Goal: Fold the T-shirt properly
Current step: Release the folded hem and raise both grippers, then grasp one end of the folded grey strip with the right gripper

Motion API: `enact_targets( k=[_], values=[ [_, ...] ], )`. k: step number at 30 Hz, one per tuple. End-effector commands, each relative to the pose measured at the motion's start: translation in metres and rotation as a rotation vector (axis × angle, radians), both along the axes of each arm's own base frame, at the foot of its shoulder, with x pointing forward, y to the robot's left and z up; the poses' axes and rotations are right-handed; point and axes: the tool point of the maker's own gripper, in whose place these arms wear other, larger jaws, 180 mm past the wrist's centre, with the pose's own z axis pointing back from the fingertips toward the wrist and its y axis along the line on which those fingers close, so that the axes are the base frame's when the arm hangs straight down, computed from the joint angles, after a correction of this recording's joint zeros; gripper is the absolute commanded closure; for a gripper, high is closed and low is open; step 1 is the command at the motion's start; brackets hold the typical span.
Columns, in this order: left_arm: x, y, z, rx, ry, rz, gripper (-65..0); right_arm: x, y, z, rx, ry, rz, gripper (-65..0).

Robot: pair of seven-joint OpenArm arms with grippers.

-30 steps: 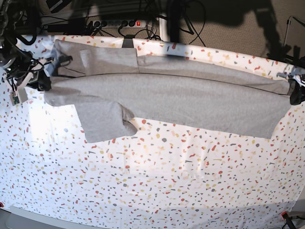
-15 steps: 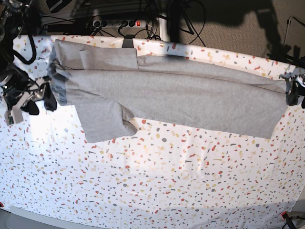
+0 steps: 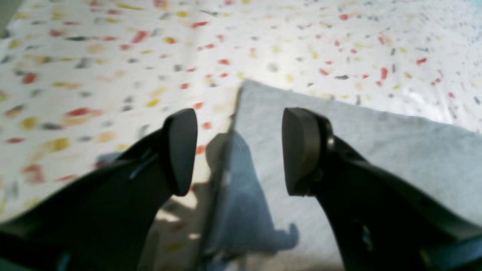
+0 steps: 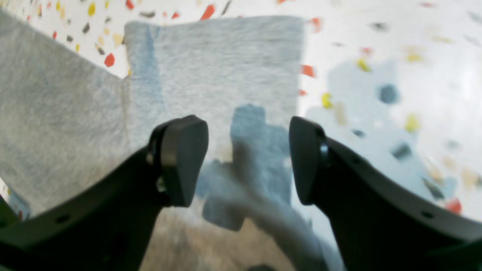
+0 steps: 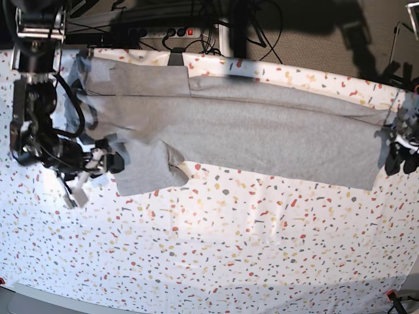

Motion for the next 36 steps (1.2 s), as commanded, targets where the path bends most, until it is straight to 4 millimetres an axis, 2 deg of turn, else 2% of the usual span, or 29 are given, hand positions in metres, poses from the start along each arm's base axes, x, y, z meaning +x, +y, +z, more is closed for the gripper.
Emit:
enact_targets(
  k=[1, 7, 13, 20, 28, 31, 36],
  values=[
    [0.011, 0.006, 0.024, 0.006, -0.070, 0.004, -34.8, 0.020, -0.001, 0.020, 0.011, -0.053, 0.002, -38.0],
    [0.022, -0.010, 0.026, -0.041, -0.103, 0.004, -34.8, 0.060, 0.008, 0.020, 0.054, -0.015, -0.035, -38.0],
    [0.021, -0.012, 0.022, -0.033, -0.094, 0.002, -34.8, 0.082, 0.004, 0.011, 0.016, 0.013, -0.072, -38.0],
    [0.021, -0.012, 0.022, -0.029, -0.092, 0.001, -34.8, 0.082, -0.012, -0.018, -0.023, 0.060, -0.120, -38.0],
    [0.021, -0.012, 0.022, -0.029, -0.093, 0.001, -34.8, 0.067, 0.005, -0.039, -0.012, 0.156, -0.093, -37.8],
    [0.021, -0.012, 0.021, -0.028, -0.092, 0.001, -34.8, 0.061, 0.011, -0.044, -0.021, 0.197, -0.075, -31.2],
    [0.021, -0.012, 0.022, -0.028, -0.092, 0.001, -34.8, 0.052, 0.009, -0.055, -0.121, 0.241, -0.024, -13.5]
  ],
)
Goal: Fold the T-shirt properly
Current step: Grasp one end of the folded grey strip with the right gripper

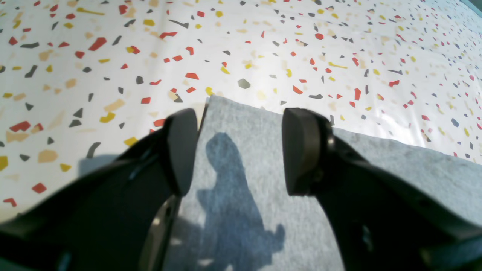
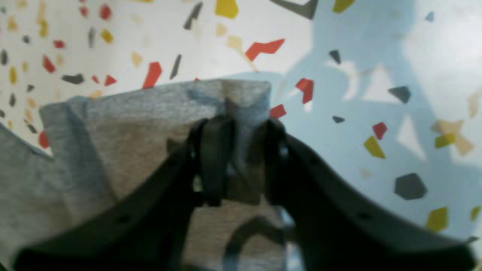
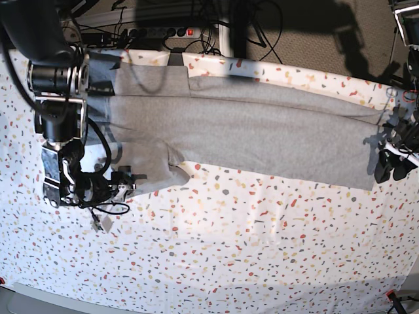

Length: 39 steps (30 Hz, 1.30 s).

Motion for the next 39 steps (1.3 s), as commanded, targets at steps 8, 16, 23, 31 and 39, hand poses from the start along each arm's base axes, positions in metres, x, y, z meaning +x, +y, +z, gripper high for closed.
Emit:
enact_targets(
  k=[8, 16, 23, 31, 39],
  values=[
    [0.009, 0.008, 0.023, 0.012, -0.065, 0.003, -34.8, 0.016, -0.023, 0.015, -0.192, -0.041, 0.062, 0.0],
    [0.007, 0.010, 0.016, 0.067, -0.038, -0.005, -34.8, 0.025, 0.012, 0.082, -0.152, -0.211, 0.134, 0.0],
    [0.007, 0.010, 0.017, 0.066, -0.039, -0.005, -34.8, -0.043, 0.081, 0.115, 0.010, -0.322, 0.308, 0.0],
    [0.007, 0.011, 0.017, 0.071, -0.038, -0.005, -34.8, -0.127, 0.139, 0.107, 0.179, -0.319, 0.395, 0.0],
    [0.006, 0.011, 0.013, 0.075, -0.015, -0.010, -34.8, -0.149, 0.178, 0.107, 0.315, -0.321, 0.367, 0.0]
  ],
)
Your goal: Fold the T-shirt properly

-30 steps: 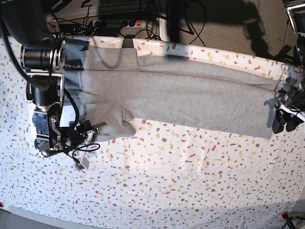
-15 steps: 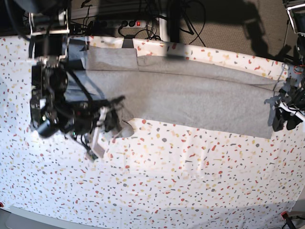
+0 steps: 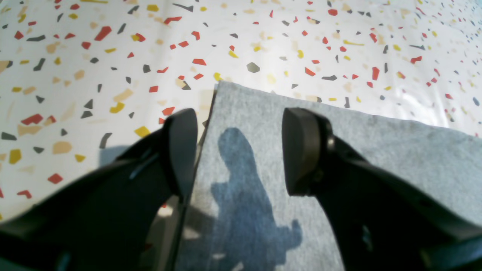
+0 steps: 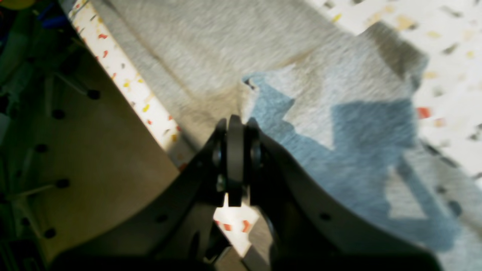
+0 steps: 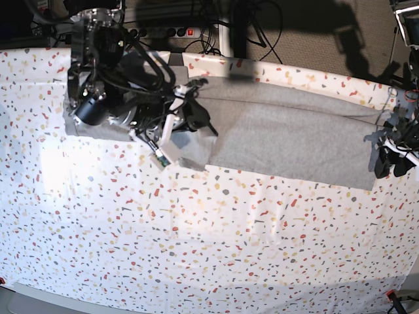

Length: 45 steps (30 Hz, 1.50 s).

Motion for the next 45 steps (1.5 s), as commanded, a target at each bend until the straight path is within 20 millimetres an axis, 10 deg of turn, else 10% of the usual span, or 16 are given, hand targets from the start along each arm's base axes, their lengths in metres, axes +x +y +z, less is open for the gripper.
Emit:
enact_targets(
  k=[1, 5, 11, 21, 31, 45],
  values=[
    [0.010, 0.007, 0.023, 0.006, -0.069, 0.003, -34.8, 0.008, 0.005, 0.015, 0.036, -0.053, 0.000, 0.0],
    [0.010, 0.007, 0.022, 0.008, -0.067, 0.002, -34.8, 0.008, 0.005, 0.015, 0.035, -0.052, 0.001, -2.3],
    [0.006, 0.022, 0.025, 0.058, -0.026, -0.003, -34.8, -0.003, 0.006, 0.011, 0.035, 0.005, 0.044, -32.8],
    [-0.007, 0.051, 0.031, 0.073, 0.090, -0.025, -34.8, 0.004, -0.021, 0.010, 0.015, 0.015, -0.031, -32.8],
    [-0.031, 0.066, -0.030, -0.080, 0.241, 0.023, -34.1, 0.009, -0.032, 0.013, 0.025, 0.009, -0.073, -32.8],
    [-0.027, 0.003, -0.059, -0.309, 0.471, -0.084, -29.4, 0.009, -0.030, 0.018, 0.057, 0.005, -0.072, -32.8]
  ],
)
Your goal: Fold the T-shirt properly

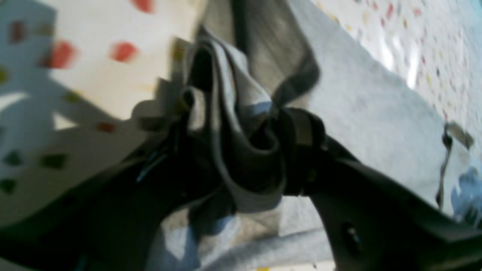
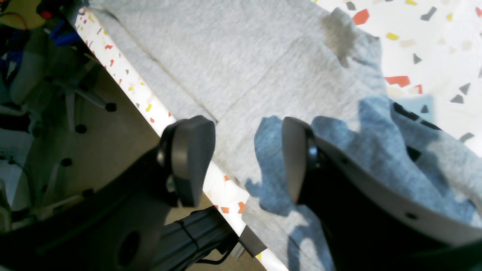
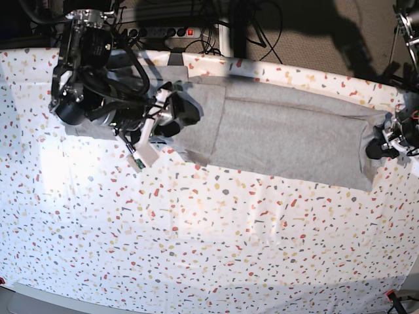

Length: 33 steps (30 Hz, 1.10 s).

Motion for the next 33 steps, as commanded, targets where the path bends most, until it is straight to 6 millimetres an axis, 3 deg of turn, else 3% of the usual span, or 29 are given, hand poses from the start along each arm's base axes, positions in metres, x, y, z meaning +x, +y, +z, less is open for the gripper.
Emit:
enact_targets(
  k=[1, 3, 5, 11, 17, 20, 22, 24, 29, 33],
  values=[
    [0.001, 0.010, 0.007, 0.028, -0.004, -0.011, -27.0, 0.007, 0.002, 0.013, 0.024, -0.049, 0.001, -32.8],
    [0.002, 0.012, 0.008, 0.035, -0.006, -0.008, -15.8, 0.008, 0.000, 0.014, 0.024, -0.050, -0.006, -32.8],
    [0.005, 0.017, 0.010, 0.051, -0.028, 0.006, 0.0, 0.008, -0.002, 0.014, 0.023, -0.050, -0.013, -32.7],
    [0.026, 0.061, 0.040, 0.161, -0.189, 0.102, 0.0, 0.008, -0.001, 0.017, 0.044, -0.054, -0.010, -32.7],
    [0.027, 0.116, 0.071, 0.330, -0.258, 0.155, 0.0, 0.009, 0.002, 0.021, 0.065, -0.064, -0.008, -32.7],
    [0.027, 0.127, 0.089, 0.318, -0.280, 0.168, 0.0, 0.012, 0.002, 0.023, 0.074, -0.077, -0.015, -32.7],
    [0.023, 0.117, 0.094, 0.260, -0.241, 0.124, 0.0, 0.013, 0.001, 0.023, 0.069, -0.083, -0.021, -32.7],
    [0.016, 0.091, 0.093, 0.159, -0.182, 0.055, 0.0, 0.014, 0.001, 0.024, 0.072, -0.086, -0.021, -32.7],
    [0.004, 0.008, 0.097, -0.137, -0.194, -0.091, 0.0, 0.022, 0.003, 0.032, 0.080, -0.116, -0.023, -32.7],
    [-0.006, -0.061, 0.094, -0.244, -0.218, -0.220, 0.0, 0.027, 0.001, 0.035, 0.067, -0.133, -0.029, -32.7]
  ],
)
